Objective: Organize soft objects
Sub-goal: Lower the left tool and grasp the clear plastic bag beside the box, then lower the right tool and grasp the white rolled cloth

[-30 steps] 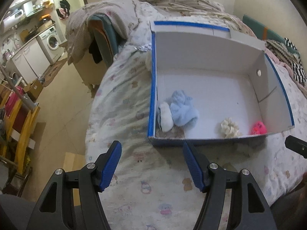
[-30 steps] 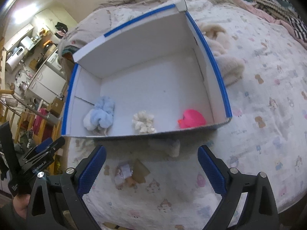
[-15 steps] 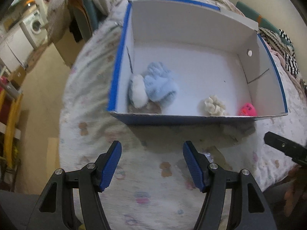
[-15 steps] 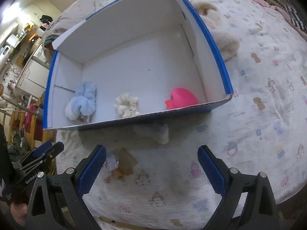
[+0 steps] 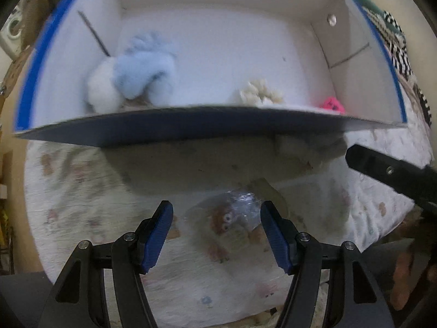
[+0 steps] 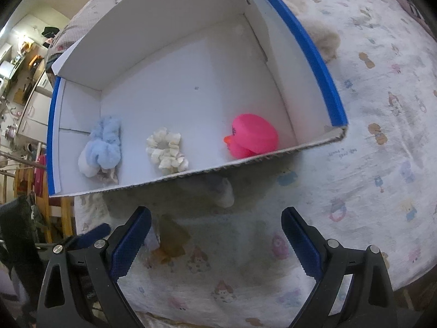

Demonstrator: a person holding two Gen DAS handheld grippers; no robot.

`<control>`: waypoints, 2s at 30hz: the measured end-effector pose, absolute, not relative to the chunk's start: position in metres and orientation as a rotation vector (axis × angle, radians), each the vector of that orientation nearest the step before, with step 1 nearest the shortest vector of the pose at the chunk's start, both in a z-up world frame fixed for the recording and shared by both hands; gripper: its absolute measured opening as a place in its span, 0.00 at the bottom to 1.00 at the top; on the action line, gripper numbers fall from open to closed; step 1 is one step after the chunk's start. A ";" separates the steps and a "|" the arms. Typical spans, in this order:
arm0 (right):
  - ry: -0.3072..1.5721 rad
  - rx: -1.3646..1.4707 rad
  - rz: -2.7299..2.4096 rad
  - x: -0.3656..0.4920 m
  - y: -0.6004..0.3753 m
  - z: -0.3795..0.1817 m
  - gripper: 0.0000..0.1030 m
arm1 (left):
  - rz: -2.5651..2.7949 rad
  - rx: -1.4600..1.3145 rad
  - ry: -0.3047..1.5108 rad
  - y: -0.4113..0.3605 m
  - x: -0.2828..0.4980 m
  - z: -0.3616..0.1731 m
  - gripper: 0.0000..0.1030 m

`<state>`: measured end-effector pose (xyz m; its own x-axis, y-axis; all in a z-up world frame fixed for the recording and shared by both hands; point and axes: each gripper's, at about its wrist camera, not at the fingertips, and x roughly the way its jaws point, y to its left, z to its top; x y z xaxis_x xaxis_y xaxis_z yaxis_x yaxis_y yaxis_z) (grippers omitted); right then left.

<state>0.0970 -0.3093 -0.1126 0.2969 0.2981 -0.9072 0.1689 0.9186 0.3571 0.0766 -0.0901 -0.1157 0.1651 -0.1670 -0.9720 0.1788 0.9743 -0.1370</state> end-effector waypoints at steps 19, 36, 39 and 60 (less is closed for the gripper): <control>1.294 0.425 0.103 0.102 -0.305 -0.116 0.99 | -0.296 -0.210 1.443 -0.046 0.078 -0.115 0.19; 1.375 0.393 0.054 0.120 -0.288 -0.142 0.99 | -0.113 -0.133 1.330 -0.002 0.084 -0.093 0.18; 1.351 0.326 0.031 0.129 -0.278 -0.142 0.87 | -0.113 -0.135 1.331 -0.006 0.087 -0.096 0.18; 1.276 0.250 0.182 0.087 -0.272 -0.116 0.23 | -0.047 -0.132 1.316 0.001 0.086 -0.100 0.18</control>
